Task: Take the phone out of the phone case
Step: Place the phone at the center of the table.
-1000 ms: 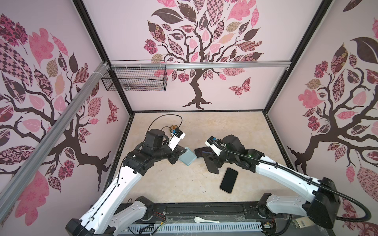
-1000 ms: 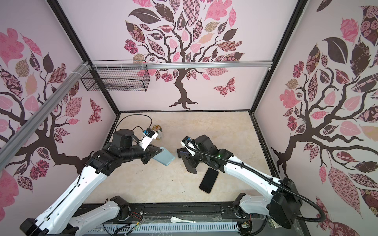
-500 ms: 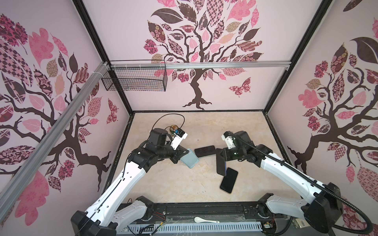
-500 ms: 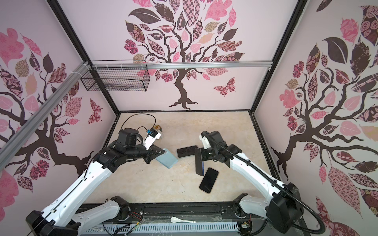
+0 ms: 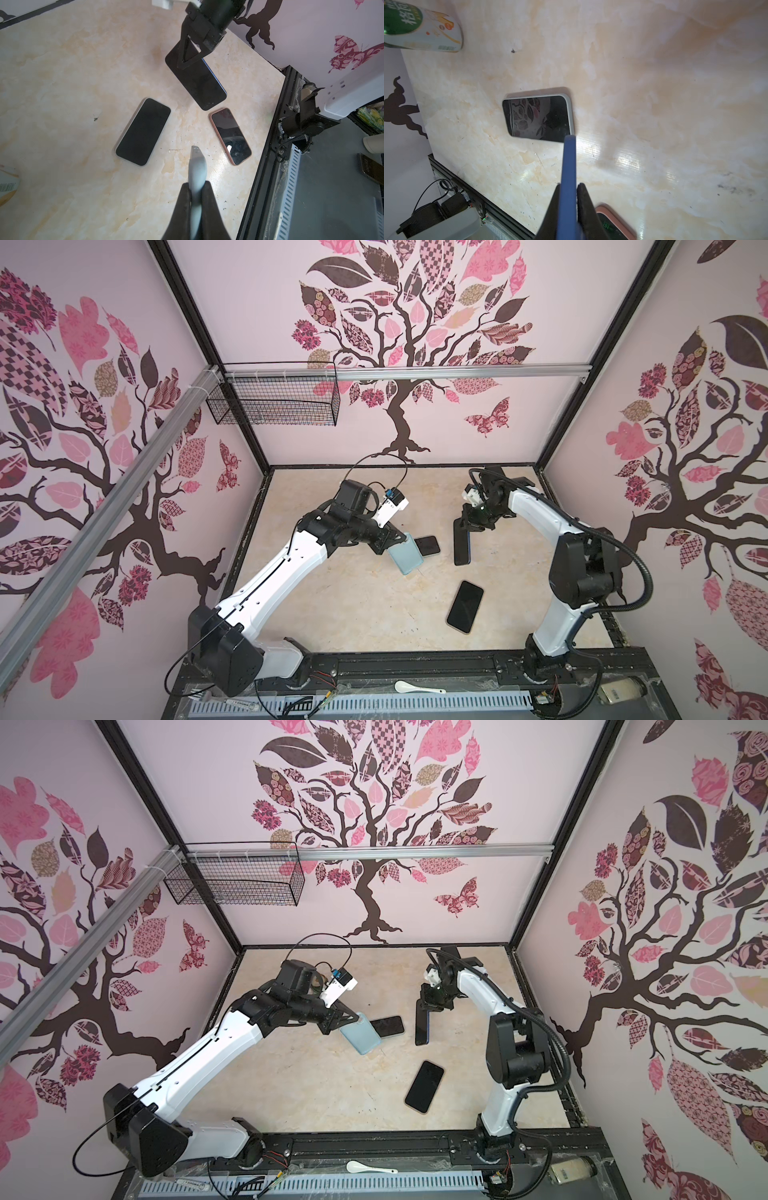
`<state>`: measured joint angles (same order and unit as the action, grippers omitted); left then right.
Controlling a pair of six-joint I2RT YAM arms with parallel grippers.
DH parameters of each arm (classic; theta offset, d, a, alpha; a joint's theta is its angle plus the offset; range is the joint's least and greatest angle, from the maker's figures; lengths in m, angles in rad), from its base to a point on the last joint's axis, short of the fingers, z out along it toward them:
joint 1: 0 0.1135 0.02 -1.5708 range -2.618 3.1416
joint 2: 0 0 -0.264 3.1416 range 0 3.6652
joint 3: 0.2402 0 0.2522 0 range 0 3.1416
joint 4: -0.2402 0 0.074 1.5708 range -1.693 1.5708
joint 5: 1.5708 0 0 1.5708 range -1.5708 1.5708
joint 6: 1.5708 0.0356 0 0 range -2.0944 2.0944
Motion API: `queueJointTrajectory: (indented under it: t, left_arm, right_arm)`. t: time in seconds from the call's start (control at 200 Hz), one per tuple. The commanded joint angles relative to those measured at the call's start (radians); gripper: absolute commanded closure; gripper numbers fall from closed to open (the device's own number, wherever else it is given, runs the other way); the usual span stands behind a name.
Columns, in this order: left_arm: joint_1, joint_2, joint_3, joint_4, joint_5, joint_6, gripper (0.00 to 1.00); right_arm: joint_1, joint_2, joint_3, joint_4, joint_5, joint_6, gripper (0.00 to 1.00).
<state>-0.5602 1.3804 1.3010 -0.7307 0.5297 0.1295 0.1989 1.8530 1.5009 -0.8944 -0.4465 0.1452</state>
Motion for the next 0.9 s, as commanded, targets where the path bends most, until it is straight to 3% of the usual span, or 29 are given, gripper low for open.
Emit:
queueJointTrajectory:
  t: [0.0,0.095,0.395,0.895]
  left_arm:
    - [-0.003,0.033,0.061,-0.023,0.029,0.036,1.00]
    - [-0.001,0.061,0.095,-0.047,0.042,0.052,1.00]
    - [-0.003,0.119,0.153,-0.113,0.059,0.095,1.00]
    - [-0.010,0.189,0.193,-0.139,0.088,0.110,1.00]
  right_arm:
    - [-0.004,0.071,0.095,-0.099,-0.021,-0.068,1.00]
    - [-0.021,0.169,0.190,-0.160,0.000,-0.107,1.00]
    - [-0.079,0.381,0.381,-0.235,-0.150,-0.160,0.98]
    - [-0.108,0.436,0.335,-0.221,-0.244,-0.187,0.94]
